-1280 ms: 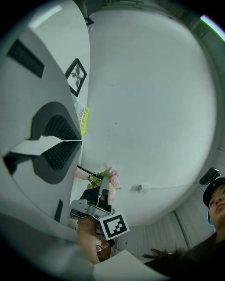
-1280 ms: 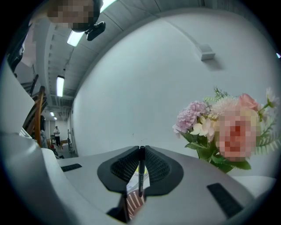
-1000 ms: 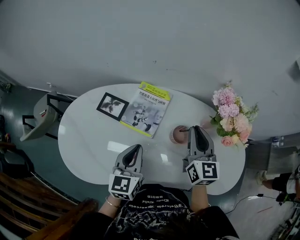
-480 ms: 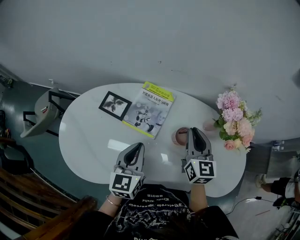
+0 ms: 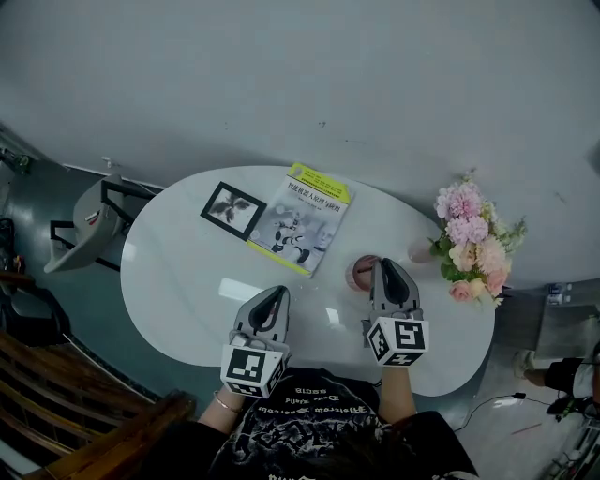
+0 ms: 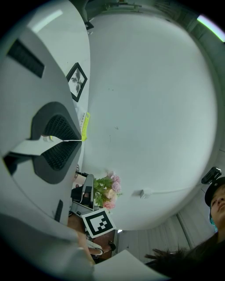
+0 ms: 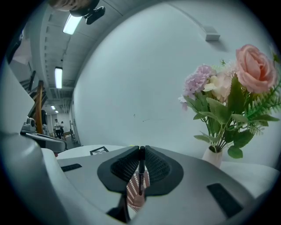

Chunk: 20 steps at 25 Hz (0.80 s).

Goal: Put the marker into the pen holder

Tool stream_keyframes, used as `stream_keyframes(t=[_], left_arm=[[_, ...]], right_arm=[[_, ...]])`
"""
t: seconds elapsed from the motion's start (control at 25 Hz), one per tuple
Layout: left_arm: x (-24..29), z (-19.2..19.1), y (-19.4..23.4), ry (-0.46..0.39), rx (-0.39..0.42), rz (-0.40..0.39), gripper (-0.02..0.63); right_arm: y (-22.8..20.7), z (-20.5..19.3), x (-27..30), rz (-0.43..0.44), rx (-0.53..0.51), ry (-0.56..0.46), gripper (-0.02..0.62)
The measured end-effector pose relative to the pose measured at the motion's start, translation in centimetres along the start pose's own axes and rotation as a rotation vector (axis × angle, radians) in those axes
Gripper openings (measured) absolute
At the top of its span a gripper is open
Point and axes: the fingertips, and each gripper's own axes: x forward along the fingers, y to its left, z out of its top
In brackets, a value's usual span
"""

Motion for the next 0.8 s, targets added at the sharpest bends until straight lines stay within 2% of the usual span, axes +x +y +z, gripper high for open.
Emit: stream_keyframes(t=[0.8], left_arm=[[-0.1,-0.5,-0.3,0.009,0.019,0.0,0.026]], right_arm=[[-0.5,-2.8,0.4,-0.013,0.006,0.072,0.066]])
